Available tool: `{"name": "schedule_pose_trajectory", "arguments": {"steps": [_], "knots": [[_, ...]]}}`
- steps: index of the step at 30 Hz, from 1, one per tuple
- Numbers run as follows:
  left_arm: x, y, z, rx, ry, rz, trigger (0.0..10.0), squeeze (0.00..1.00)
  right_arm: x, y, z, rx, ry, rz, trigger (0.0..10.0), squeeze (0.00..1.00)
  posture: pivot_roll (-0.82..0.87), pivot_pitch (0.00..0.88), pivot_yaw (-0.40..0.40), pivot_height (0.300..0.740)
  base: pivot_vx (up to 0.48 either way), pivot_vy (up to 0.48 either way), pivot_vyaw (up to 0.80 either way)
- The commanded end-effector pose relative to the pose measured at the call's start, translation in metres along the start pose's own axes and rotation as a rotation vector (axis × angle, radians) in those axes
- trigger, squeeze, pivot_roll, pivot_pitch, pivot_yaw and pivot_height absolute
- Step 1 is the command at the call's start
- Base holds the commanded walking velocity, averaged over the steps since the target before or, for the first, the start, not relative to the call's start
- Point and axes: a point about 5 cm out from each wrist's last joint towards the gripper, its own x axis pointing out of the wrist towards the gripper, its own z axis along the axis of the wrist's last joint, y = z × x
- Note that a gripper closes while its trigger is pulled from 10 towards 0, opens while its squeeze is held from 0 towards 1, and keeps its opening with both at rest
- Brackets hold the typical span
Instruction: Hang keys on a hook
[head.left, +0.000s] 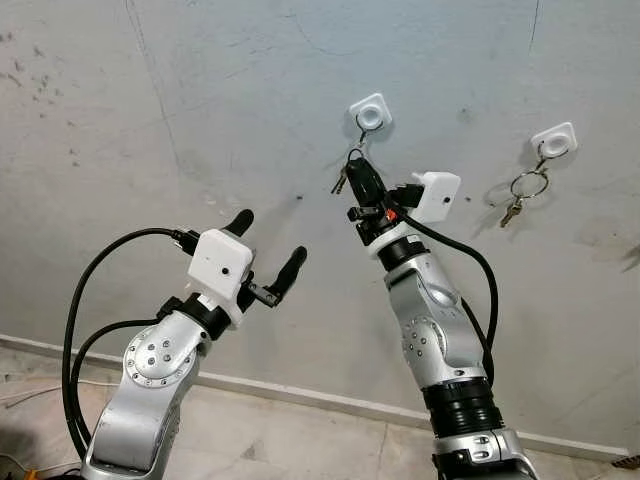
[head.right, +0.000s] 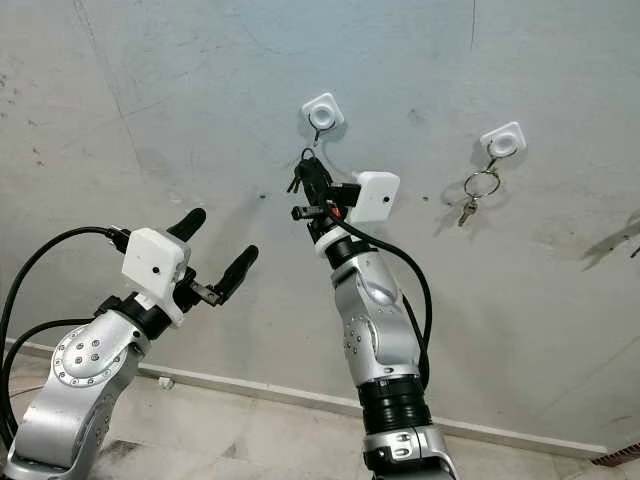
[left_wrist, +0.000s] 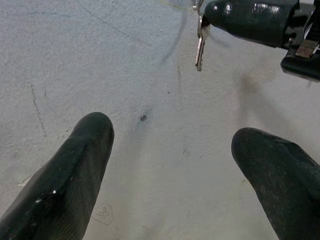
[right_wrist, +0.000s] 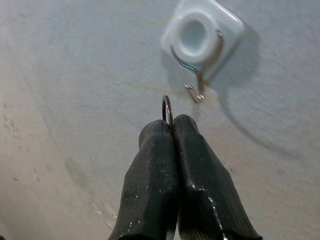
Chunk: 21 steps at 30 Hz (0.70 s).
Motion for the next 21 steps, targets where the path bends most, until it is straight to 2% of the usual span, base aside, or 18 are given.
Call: {"name": "schedule_pose_trajectory", "arguments": {"steps": [1,9,21], "knots": [[0.002,-0.001,0.006,0.008,-0.019,-0.018,10.0,0.00,0.011,0.010,0.003,0.049,-0.026,0.019,10.0,0.00,0.33,0.000,-0.032,0.740,0.000,0.000,0.00],[0.002,-0.001,0.006,0.011,-0.017,-0.023,10.0,0.00,0.017,0.009,0.003,0.096,-0.035,0.017,10.0,0.00,0.34,0.000,-0.029,0.740,0.000,0.000,0.00],[0.002,-0.003,0.006,0.012,-0.016,-0.029,10.0,0.00,0.026,0.023,0.012,0.093,-0.049,0.133,10.0,0.00,0.34,0.000,-0.029,0.740,0.000,0.000,0.00]]}}
